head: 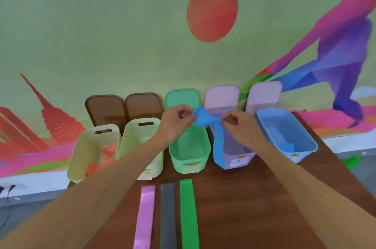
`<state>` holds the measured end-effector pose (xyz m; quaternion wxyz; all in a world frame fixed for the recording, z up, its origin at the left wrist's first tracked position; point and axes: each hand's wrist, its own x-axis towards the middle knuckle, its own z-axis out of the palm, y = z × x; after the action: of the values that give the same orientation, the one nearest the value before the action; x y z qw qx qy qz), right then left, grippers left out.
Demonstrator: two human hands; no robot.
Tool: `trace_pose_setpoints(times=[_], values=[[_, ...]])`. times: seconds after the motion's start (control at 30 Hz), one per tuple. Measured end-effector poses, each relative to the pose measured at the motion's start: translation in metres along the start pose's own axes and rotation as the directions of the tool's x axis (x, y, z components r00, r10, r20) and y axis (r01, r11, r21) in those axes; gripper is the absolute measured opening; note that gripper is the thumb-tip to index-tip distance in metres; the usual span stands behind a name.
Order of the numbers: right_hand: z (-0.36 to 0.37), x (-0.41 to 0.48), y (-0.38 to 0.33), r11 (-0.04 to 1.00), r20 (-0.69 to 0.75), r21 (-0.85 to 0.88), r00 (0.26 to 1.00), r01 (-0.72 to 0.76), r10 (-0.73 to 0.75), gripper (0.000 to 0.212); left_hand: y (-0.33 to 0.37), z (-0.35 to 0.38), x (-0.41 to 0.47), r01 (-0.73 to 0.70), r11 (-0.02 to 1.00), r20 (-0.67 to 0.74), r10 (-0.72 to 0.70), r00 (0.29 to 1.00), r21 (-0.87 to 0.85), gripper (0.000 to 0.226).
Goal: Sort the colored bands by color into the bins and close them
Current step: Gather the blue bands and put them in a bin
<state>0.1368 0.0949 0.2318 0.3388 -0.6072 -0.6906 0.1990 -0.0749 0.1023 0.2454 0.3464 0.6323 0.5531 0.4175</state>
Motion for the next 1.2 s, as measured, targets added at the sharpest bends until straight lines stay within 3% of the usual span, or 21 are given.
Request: trace_pose_setpoints(times=[0.33, 0.67, 0.97, 1.2], values=[[-0.132, 0.067, 0.146, 0.996, -0.211, 0.027, 0.973, -0.09, 0.094, 0.006, 0.053, 0.187, 0.092, 0.006, 0.999, 0.134, -0.013, 0.991, 0.054, 0.008], [-0.157, 0.083, 0.263, 0.959, -0.145, 0.02, 0.948, -0.284, 0.284, 0.006, 0.054, 0.3, 0.126, 0.161, 0.987, 0.248, -0.161, 0.955, 0.022, 0.01], [-0.147, 0.067, 0.293, 0.868, 0.007, -0.016, 0.868, -0.496, 0.496, 0.014, 0.041, 0.319, 0.107, 0.284, 0.954, 0.436, -0.296, 0.85, 0.093, 0.021], [-0.109, 0.058, 0.249, 0.908, 0.159, -0.026, 0.895, -0.417, 0.416, 0.01, 0.018, 0.254, 0.083, 0.256, 0.954, 0.446, -0.298, 0.844, 0.153, 0.023]])
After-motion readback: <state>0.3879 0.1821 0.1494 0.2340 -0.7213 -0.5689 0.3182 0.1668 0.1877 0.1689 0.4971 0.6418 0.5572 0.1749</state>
